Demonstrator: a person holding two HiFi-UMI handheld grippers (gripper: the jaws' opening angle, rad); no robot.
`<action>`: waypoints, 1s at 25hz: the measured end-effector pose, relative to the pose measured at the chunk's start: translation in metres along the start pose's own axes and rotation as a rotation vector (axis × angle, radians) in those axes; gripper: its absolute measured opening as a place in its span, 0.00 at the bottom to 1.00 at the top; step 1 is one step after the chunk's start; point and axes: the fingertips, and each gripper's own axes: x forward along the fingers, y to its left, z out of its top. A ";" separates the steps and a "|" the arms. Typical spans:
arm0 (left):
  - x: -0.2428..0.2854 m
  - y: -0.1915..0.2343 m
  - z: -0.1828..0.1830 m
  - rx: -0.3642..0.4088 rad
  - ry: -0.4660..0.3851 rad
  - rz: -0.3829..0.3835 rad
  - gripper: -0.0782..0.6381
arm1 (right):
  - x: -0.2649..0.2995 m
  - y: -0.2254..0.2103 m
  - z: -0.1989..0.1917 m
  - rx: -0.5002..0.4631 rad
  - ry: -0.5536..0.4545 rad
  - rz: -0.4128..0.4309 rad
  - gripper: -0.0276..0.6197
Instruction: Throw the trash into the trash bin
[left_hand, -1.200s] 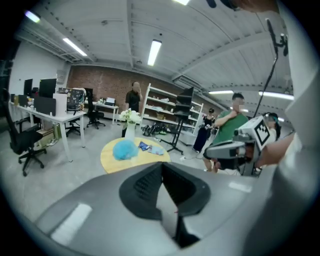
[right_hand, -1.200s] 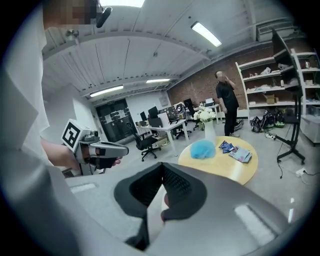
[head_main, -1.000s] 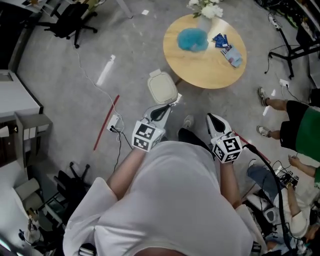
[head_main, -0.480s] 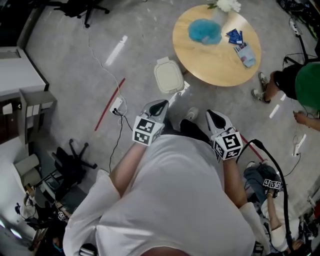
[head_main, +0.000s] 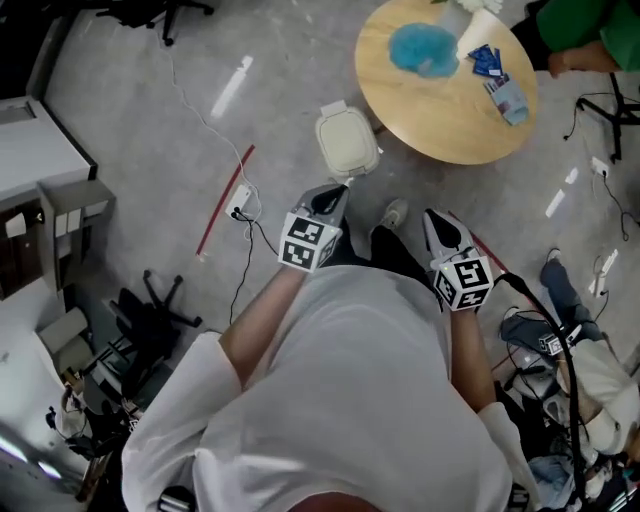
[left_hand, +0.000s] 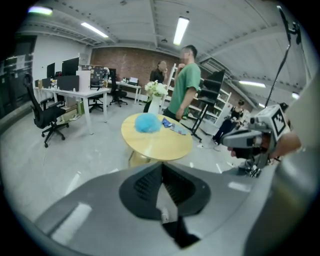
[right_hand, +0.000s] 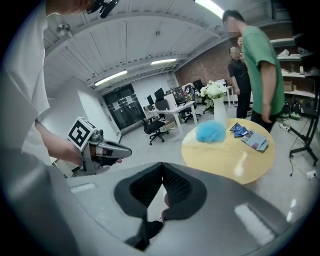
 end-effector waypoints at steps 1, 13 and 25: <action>0.003 0.004 -0.002 -0.003 0.006 -0.005 0.12 | 0.004 0.001 -0.001 0.009 0.003 -0.003 0.04; 0.055 0.037 -0.047 -0.003 0.106 -0.057 0.12 | 0.043 -0.011 -0.047 0.086 0.069 -0.038 0.04; 0.116 0.063 -0.100 -0.046 0.160 -0.049 0.12 | 0.084 -0.026 -0.093 0.177 0.090 -0.066 0.04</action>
